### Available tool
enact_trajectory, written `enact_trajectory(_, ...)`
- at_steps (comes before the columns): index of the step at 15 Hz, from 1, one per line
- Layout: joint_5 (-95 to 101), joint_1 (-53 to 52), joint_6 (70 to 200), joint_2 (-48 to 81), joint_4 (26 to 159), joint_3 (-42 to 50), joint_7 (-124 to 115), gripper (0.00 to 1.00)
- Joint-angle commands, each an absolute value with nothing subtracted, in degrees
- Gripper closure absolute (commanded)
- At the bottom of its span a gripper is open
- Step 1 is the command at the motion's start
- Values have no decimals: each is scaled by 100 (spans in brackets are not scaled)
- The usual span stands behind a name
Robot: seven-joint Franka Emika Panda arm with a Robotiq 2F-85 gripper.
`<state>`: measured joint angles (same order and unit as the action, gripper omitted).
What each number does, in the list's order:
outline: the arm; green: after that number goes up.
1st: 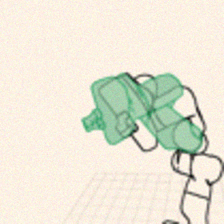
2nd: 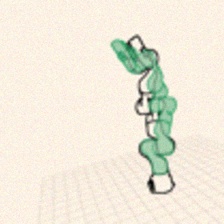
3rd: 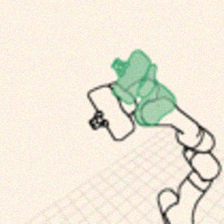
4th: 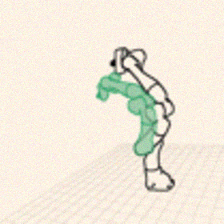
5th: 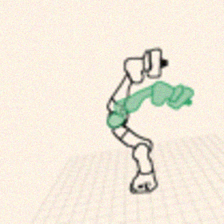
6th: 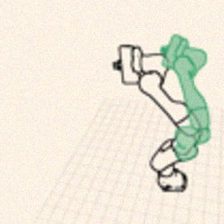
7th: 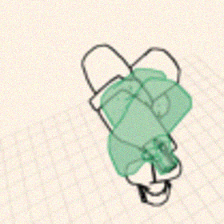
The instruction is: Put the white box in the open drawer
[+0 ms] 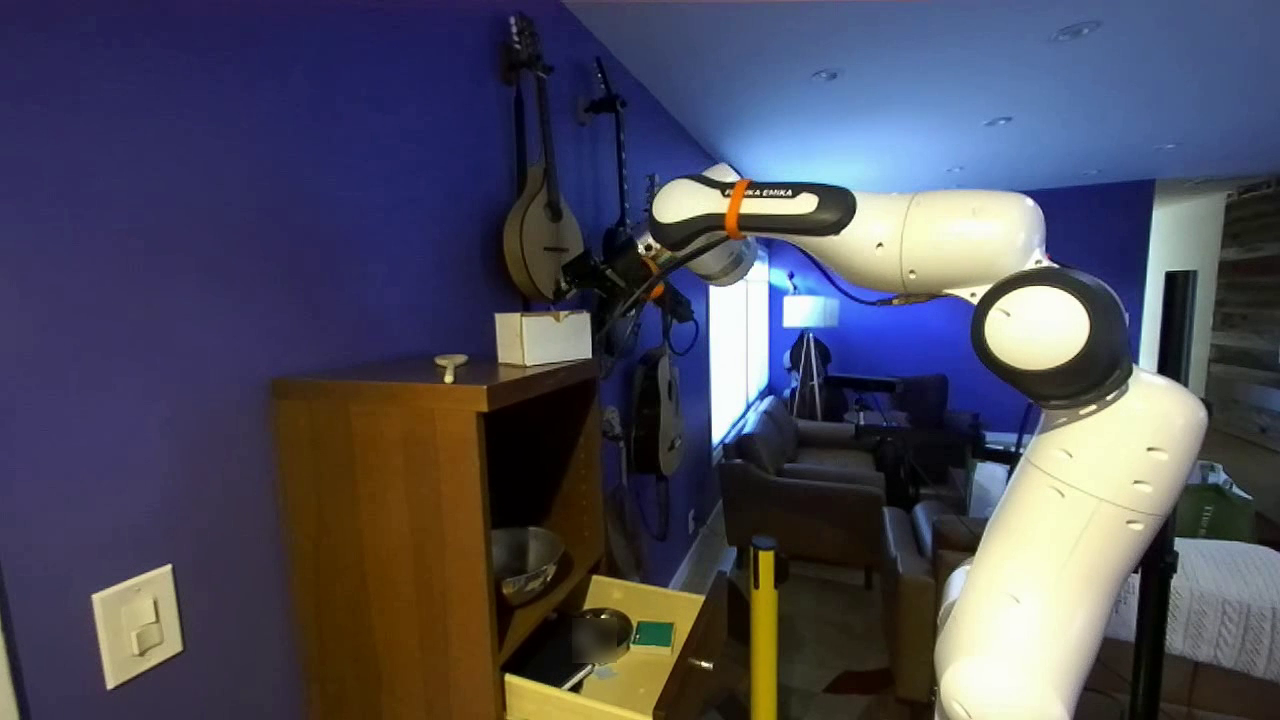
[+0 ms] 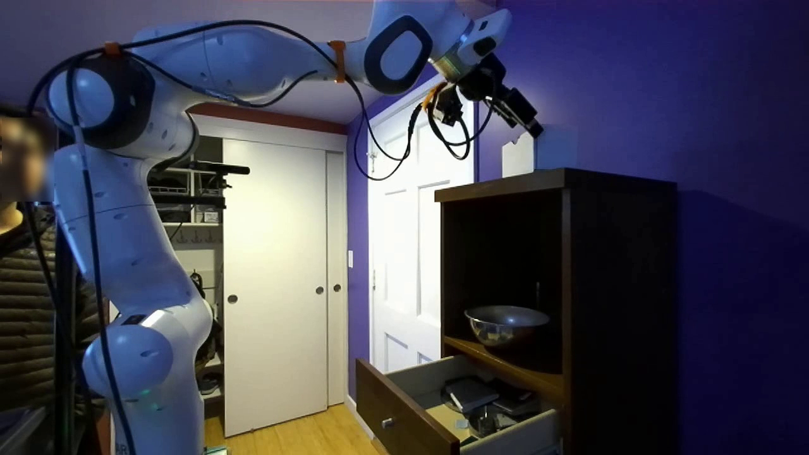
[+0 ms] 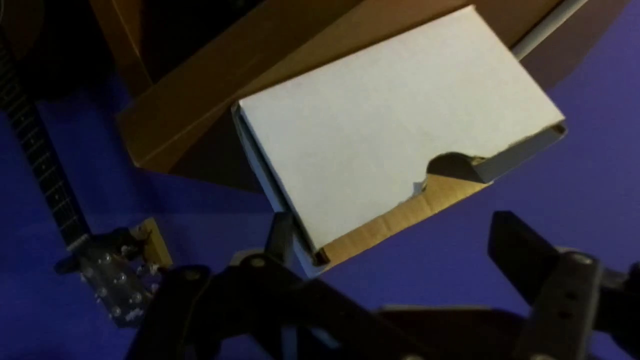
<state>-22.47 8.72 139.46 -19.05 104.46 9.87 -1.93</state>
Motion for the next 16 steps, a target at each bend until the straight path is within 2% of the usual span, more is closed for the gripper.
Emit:
enact_trajectory(1, -1404, 973, 15048, -1845, 10736, 776, -243, 0)
enact_trajectory(4, -299, 1298, 15484, -1690, 10859, 647, -559, 0)
enact_trajectory(5, 119, 1450, 15503, -1638, 10870, 592, -721, 25)
enact_trajectory(6, 537, 1601, 15511, -1588, 10867, 543, -872, 26)
enact_trajectory(10, 1405, 1785, 15351, -1543, 10801, 430, -1151, 55)
enact_trajectory(16, 1029, 1462, 15146, -1602, 10778, 511, -1062, 97)
